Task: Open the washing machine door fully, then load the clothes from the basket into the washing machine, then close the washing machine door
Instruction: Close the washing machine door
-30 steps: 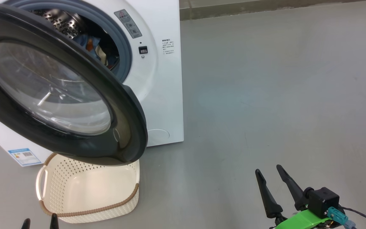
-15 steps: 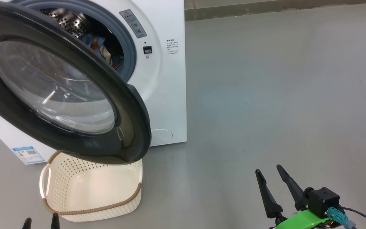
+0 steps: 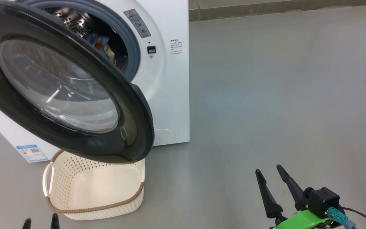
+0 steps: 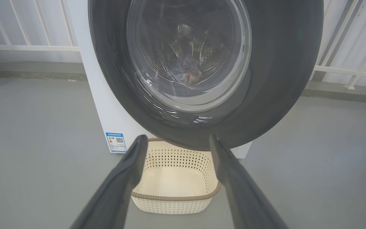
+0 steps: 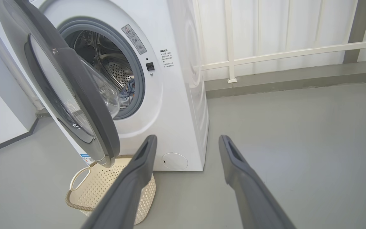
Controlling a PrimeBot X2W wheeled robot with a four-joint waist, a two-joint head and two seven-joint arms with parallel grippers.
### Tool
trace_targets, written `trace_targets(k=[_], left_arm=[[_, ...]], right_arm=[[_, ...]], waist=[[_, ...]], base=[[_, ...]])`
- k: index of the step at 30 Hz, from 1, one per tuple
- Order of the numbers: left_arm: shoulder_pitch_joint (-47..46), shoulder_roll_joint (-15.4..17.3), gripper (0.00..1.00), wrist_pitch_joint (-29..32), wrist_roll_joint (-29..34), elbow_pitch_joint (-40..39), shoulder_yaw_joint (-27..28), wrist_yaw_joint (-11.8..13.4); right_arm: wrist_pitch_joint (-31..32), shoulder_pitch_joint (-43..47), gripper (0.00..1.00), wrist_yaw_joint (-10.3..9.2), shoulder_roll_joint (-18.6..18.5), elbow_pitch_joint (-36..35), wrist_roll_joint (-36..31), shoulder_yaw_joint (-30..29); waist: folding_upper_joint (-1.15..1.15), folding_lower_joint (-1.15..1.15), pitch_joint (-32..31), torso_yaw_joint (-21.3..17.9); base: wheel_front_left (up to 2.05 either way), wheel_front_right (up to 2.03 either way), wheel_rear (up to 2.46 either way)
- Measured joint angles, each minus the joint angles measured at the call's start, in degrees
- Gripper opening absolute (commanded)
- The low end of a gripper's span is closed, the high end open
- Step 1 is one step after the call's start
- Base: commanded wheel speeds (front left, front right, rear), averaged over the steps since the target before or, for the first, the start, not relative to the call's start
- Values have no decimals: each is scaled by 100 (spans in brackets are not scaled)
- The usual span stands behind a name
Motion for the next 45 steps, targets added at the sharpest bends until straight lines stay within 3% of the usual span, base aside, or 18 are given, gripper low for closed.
trace_targets(k=[16, 17, 18, 19, 20, 27, 34, 39, 45], left_arm=[[0, -3, 100, 0, -1, 24, -35, 1], [0, -2, 100, 0, -1, 24, -40, 1], [0, -1, 100, 0, -1, 24, -47, 0], [0, 0, 100, 0, -2, 23, -58, 0], [0, 1, 100, 0, -4, 23, -71, 0], [0, 4, 100, 0, -31, -38, -112, 0], [0, 5, 100, 0, -75, -37, -118, 0], [-2, 7, 100, 0, -81, -37, -152, 0], [-25, 9, 100, 0, -162, -36, -212, 0]], right_arm=[[0, 1, 97, 0, 0, 30, 2, 3], [0, 2, 77, 0, 0, 34, 3, 4], [0, 4, 44, 0, 0, 35, 10, 5], [0, 7, 18, 0, 0, 37, 10, 5], [0, 9, 0, 0, 0, 43, 10, 8], [0, 15, 0, 0, 0, -74, 221, 12], [0, -7, 0, 0, -2, -1179, 422, 79], [-1, -182, 0, 0, -7, -2160, 499, 608], [-2, -553, 0, 0, -157, -2711, 532, 1392]], waist=[[0, 0, -51, 59], [0, 0, -52, 58], [0, 0, -52, 58], [0, 0, -51, 58], [0, 0, -50, 59], [0, 0, -36, 67], [0, 0, 9, 85], [0, 0, 48, 137], [0, 0, 76, 285]], base=[[0, 0, 0], [0, 0, 0], [0, 0, 0], [0, 0, 0], [0, 0, 0], [0, 0, 0], [0, 0, 0], [0, 0, 0], [0, 0, 0]])
